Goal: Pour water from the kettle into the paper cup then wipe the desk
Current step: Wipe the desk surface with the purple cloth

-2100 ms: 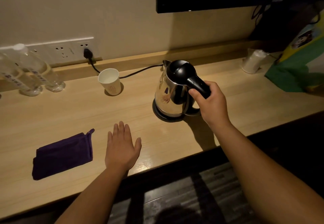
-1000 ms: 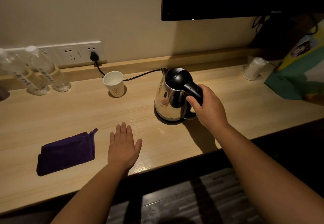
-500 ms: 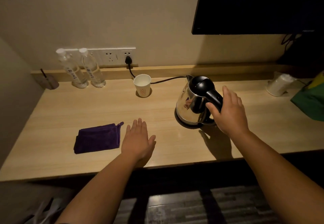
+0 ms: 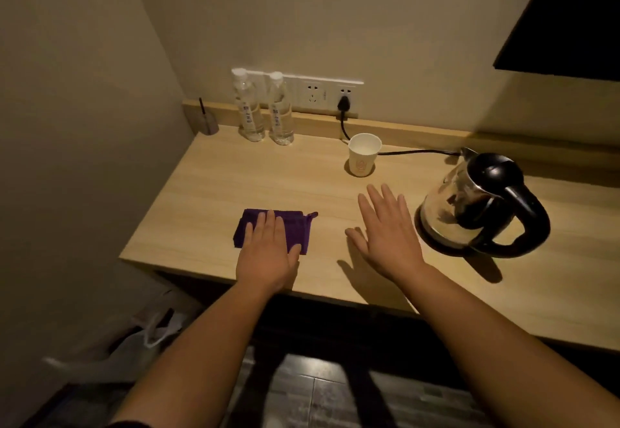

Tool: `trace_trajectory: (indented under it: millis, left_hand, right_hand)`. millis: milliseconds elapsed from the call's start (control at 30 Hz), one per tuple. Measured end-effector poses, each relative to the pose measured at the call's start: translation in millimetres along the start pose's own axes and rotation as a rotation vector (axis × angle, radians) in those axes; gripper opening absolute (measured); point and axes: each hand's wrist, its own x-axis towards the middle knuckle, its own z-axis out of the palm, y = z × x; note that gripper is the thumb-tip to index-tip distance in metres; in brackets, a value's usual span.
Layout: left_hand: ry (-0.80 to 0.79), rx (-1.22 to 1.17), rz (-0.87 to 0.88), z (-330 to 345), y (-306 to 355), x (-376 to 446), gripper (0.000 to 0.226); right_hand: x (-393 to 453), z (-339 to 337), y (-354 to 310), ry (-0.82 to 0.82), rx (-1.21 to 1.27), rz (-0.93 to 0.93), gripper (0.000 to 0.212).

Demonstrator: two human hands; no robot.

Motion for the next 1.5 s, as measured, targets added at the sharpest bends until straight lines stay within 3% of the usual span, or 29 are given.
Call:
trace_trajectory:
  millis: [567, 967, 1167, 1267, 1333, 1400, 1500]
  left_hand:
    - [0.010, -0.061, -0.214, 16, -180, 7, 0.073]
    - [-0.018, -0.254, -0.620, 61, -269, 37, 0.076]
    - [0.018, -0.274, -0.670, 64, -269, 43, 0.076]
    - [0.015, -0.363, -0.750, 57, -268, 51, 0.074]
    - [0.024, -0.396, -0.805, 55, -270, 59, 0.073]
    - [0.040, -0.393, -0.842, 55, -271, 64, 0.072]
    - [0.079, -0.387, -0.899, 54, -269, 68, 0.067]
  right_hand:
    - [64, 70, -155, -0.205, 0.104, -0.271, 0.068]
    - [93, 106, -162, -0.368, -0.011, -0.364, 0.076]
    - [68, 108, -156, -0.370, -0.004, -0.504, 0.092]
    - [31, 111, -156, -0.356, -0.026, -0.549, 0.077]
    - [8, 115, -156, -0.340, 0.023, -0.579, 0.071]
    - [-4, 111, -156, -0.345, 0.175, -0.569, 0.081]
    - [13, 67, -163, -0.394, 0.794, -0.229, 0.066]
